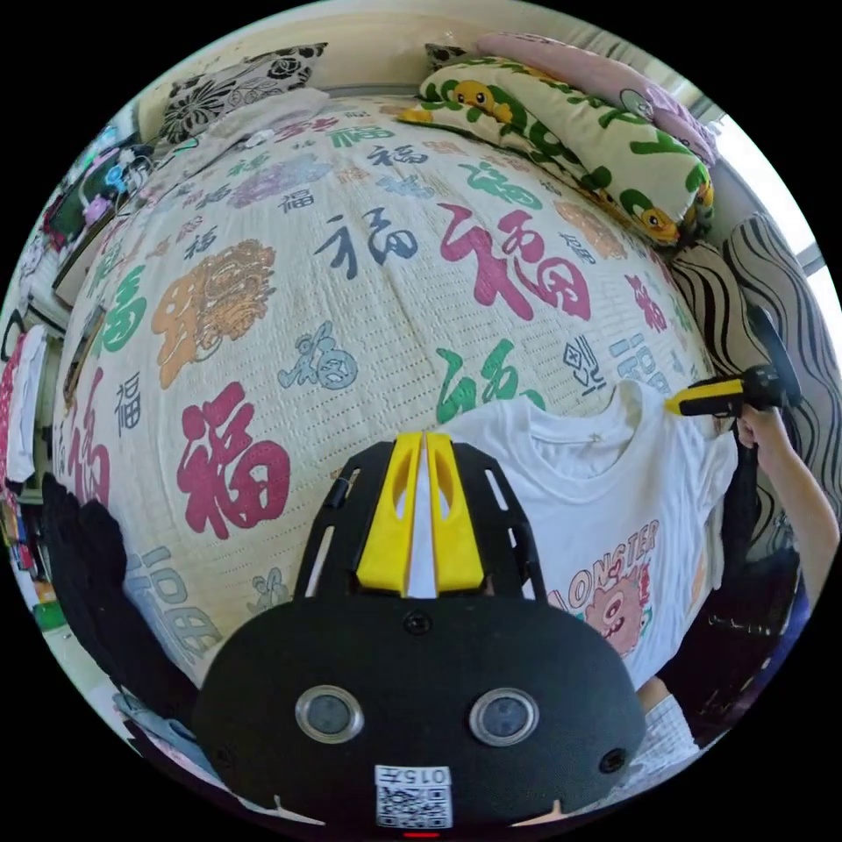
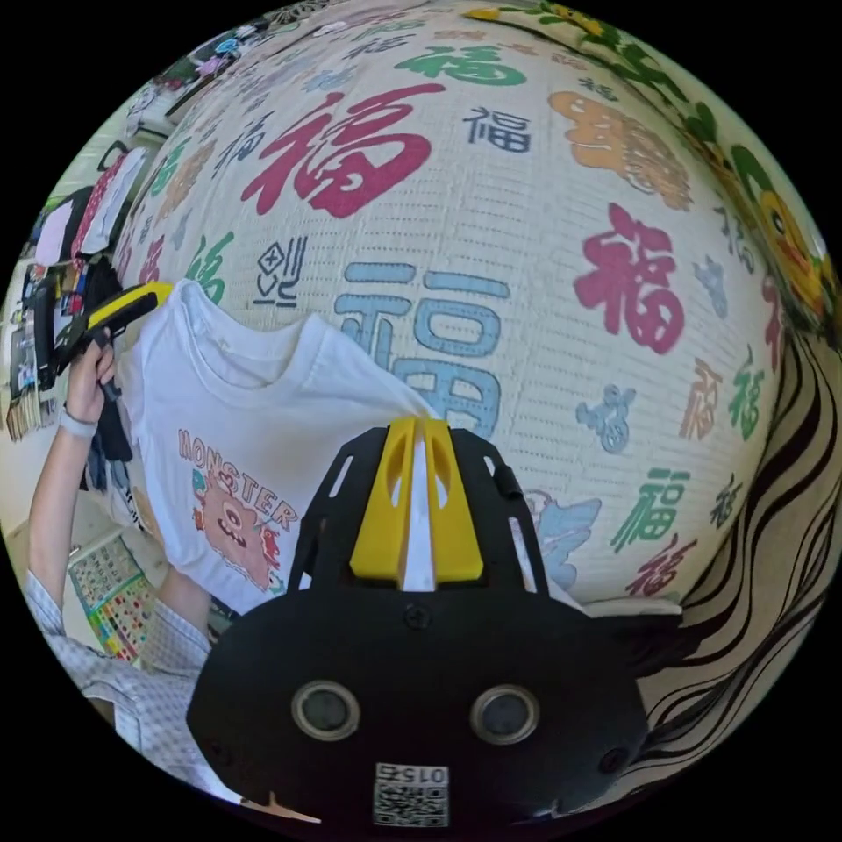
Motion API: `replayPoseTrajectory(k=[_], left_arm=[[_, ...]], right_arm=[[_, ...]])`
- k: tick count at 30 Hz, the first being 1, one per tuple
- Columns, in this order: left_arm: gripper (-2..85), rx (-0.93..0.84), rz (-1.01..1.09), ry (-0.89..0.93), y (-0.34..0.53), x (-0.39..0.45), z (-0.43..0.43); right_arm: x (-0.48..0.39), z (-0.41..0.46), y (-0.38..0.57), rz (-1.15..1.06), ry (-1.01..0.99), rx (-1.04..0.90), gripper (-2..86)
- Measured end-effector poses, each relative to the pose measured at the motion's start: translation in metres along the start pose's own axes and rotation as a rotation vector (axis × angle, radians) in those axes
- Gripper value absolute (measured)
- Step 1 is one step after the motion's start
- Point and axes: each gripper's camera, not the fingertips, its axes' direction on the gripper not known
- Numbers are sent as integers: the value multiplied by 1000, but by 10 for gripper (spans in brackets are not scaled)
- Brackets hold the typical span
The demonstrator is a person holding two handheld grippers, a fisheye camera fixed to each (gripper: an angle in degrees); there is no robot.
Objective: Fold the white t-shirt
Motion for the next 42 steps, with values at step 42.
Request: replayPoseTrajectory(k=[42], left_arm=[[5,-45,-350,144,618,45,-140]], right_arm=[[26,101,752,406,-268,131,-7]])
